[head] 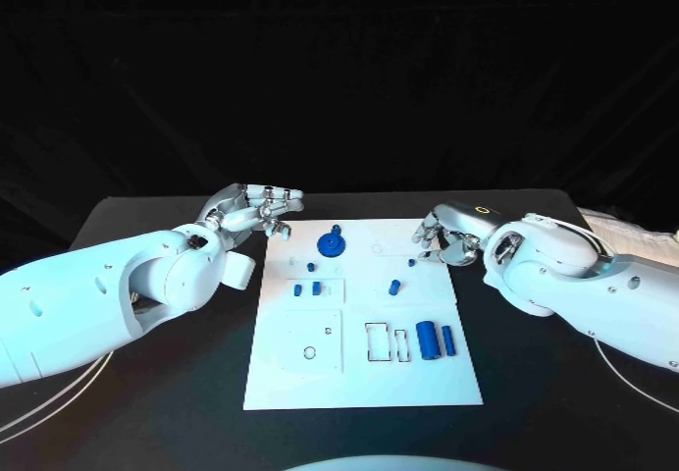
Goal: Assemble the parts on the task board
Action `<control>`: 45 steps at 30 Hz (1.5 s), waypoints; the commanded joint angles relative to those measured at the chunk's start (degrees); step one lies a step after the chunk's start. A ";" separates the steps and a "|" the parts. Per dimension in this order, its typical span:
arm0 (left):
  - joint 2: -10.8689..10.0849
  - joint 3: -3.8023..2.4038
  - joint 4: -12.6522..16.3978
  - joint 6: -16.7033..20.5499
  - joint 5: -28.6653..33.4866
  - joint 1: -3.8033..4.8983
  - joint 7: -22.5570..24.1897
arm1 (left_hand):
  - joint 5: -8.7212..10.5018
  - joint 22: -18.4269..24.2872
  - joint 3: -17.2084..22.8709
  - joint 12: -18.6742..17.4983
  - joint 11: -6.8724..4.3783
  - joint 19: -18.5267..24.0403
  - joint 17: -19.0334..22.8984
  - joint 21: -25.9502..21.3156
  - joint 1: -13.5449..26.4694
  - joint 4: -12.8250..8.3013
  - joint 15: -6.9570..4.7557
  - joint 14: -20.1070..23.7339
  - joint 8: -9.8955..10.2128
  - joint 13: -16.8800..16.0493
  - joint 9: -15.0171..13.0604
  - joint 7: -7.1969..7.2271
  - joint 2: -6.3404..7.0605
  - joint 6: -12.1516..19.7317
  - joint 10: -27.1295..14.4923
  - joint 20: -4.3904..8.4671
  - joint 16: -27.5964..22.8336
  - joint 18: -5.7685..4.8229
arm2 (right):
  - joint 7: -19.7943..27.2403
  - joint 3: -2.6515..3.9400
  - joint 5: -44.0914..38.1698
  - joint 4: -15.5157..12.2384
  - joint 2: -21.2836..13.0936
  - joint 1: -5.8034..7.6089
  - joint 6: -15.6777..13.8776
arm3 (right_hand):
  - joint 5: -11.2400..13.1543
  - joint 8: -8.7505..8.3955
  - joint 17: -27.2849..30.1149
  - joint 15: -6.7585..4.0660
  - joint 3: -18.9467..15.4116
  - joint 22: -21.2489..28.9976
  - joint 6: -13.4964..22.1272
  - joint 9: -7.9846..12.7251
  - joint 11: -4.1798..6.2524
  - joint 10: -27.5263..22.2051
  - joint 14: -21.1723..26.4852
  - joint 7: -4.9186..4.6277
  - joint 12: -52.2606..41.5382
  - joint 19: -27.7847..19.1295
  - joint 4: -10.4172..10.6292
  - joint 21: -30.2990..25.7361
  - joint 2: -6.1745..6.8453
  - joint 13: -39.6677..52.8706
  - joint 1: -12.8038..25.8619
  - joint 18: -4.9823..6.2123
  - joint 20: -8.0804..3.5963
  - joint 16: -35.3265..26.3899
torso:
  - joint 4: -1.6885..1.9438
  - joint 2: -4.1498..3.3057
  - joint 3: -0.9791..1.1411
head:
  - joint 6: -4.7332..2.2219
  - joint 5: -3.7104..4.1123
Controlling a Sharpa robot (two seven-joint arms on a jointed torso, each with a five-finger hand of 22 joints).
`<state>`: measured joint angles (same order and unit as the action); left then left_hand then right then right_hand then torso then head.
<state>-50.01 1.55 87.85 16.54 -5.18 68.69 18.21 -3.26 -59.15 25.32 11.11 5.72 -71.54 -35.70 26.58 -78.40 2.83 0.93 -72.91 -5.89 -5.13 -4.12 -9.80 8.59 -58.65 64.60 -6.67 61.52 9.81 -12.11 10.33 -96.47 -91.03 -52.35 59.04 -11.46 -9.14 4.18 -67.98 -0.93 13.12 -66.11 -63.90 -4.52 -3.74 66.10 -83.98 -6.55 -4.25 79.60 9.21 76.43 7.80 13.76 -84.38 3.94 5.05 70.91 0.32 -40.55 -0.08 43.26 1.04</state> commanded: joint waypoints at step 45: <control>-0.80 0.10 1.61 0.26 10.47 -0.09 3.91 | -0.30 0.56 -0.77 0.71 -0.04 0.15 0.67 -0.78 -0.36 -0.33 -0.12 0.70 -0.18 -0.06 0.11 -0.08 -0.41 -0.18 -0.13 0.13 -0.28 0.64 | -3.80 -2.16 -11.26 2.52 5.52 -0.50 9.33 | 4.36 -0.07 1.51 -1.64 9.47 0.62 -3.24 -0.20 1.15 3.23 -2.50 0.83 0.17 0.27 -0.47 -1.08 -0.98 -7.39 -0.67 1.06 -1.41 -0.80 | -0.11 -0.06 0.08 | 1.12 -0.95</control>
<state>-50.83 1.69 89.28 16.97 4.98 68.58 21.65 -3.26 -58.68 24.81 11.54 5.72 -71.54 -35.03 26.17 -78.40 2.67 0.74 -72.71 -5.88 -5.11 -4.08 -9.60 8.59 -58.85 64.59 -6.67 61.52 9.80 -16.14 8.42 -107.45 -88.54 -46.97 58.81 -4.14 -4.99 3.83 -66.47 -2.47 22.43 -65.42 -66.82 -4.69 -2.61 69.08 -84.02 -5.73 -3.94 79.71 8.73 75.62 7.54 6.41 -85.04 3.96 3.69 70.23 0.21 -40.62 0.03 44.30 0.10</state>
